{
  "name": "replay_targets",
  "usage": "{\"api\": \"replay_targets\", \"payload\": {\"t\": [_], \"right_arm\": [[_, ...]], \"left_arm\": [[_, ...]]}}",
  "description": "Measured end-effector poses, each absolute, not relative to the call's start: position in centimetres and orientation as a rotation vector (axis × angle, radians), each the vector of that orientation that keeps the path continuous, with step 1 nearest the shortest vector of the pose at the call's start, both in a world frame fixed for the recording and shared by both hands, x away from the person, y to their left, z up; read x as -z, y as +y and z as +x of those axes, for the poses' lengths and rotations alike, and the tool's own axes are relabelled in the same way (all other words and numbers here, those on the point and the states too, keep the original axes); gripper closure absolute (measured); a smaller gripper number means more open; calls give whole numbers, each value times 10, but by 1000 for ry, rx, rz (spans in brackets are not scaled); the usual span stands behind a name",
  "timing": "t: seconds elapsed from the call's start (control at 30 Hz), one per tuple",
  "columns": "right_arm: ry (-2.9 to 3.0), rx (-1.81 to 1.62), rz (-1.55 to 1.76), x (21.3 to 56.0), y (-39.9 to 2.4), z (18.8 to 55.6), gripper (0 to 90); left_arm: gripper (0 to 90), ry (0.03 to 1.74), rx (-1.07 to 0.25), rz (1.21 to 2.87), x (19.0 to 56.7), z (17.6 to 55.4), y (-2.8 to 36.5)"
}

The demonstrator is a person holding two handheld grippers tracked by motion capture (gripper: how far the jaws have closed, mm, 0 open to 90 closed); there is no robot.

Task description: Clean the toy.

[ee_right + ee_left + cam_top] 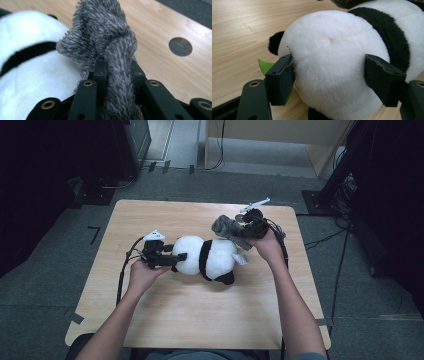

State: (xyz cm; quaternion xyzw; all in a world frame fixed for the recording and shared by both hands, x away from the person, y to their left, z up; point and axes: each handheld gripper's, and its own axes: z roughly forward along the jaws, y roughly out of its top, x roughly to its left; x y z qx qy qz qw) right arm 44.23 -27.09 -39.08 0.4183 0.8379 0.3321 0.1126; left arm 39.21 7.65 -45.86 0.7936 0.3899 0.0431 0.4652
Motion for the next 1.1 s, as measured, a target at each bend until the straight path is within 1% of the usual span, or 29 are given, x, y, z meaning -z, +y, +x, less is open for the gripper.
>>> {"api": "replay_targets", "payload": {"t": [0.17, 0.43, 0.77, 0.83, 1.0, 1.1], "right_arm": [[2451, -1045, 1207, 382, -265, 443, 744], [2495, -1064, 1119, 372, -222, 450, 740], [2575, -1047, 1046, 385, -168, 463, 740], [2592, -1050, 1046, 386, -160, 463, 741], [2646, -1015, 1038, 394, -148, 464, 743], [2646, -1028, 1061, 396, -151, 464, 743]], "left_arm": [[265, 958, -109, 1947, 459, 392, 76], [265, 956, -109, 1949, 458, 392, 76], [265, 950, -111, 1955, 458, 392, 76], [277, 950, -109, 1954, 458, 392, 76], [297, 951, -110, 1959, 458, 391, 76], [309, 952, -109, 1955, 458, 391, 76]]}}
